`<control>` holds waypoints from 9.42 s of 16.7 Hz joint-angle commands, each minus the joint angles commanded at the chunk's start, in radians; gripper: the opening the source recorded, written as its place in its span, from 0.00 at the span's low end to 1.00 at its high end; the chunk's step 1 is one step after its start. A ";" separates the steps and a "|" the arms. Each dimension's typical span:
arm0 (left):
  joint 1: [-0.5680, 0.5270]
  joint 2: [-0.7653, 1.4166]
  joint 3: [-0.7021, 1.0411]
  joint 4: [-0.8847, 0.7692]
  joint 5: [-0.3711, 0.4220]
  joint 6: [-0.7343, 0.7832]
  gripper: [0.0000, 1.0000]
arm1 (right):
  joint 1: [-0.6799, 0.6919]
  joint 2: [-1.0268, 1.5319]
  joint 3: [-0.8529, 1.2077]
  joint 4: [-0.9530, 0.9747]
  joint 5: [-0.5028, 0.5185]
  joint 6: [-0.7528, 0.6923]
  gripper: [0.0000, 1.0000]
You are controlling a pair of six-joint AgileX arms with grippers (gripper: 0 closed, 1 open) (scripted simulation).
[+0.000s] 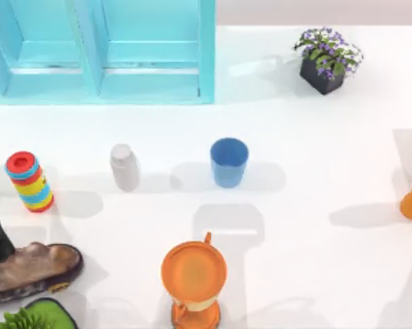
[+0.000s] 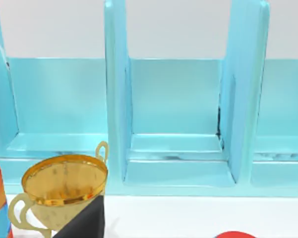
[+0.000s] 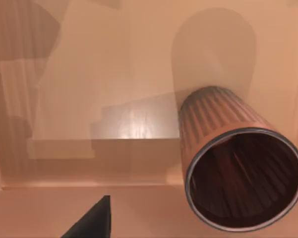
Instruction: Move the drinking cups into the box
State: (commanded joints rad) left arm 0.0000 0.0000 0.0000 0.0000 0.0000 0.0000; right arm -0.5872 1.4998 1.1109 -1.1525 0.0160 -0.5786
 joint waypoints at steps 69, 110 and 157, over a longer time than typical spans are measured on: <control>0.000 0.000 0.000 0.000 0.000 0.000 1.00 | 1.292 1.002 1.046 0.077 0.123 1.298 0.32; 0.000 0.000 0.000 0.000 0.000 0.000 1.00 | 0.442 0.401 0.634 -0.206 0.037 0.446 0.00; 0.000 0.000 0.000 0.000 0.000 0.000 1.00 | 0.226 0.316 0.297 -0.001 0.012 0.227 1.00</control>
State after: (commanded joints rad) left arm 0.0000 0.0000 0.0000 0.0000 0.0000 0.0000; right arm -0.3609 1.8162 1.4077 -1.1537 0.0278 -0.3519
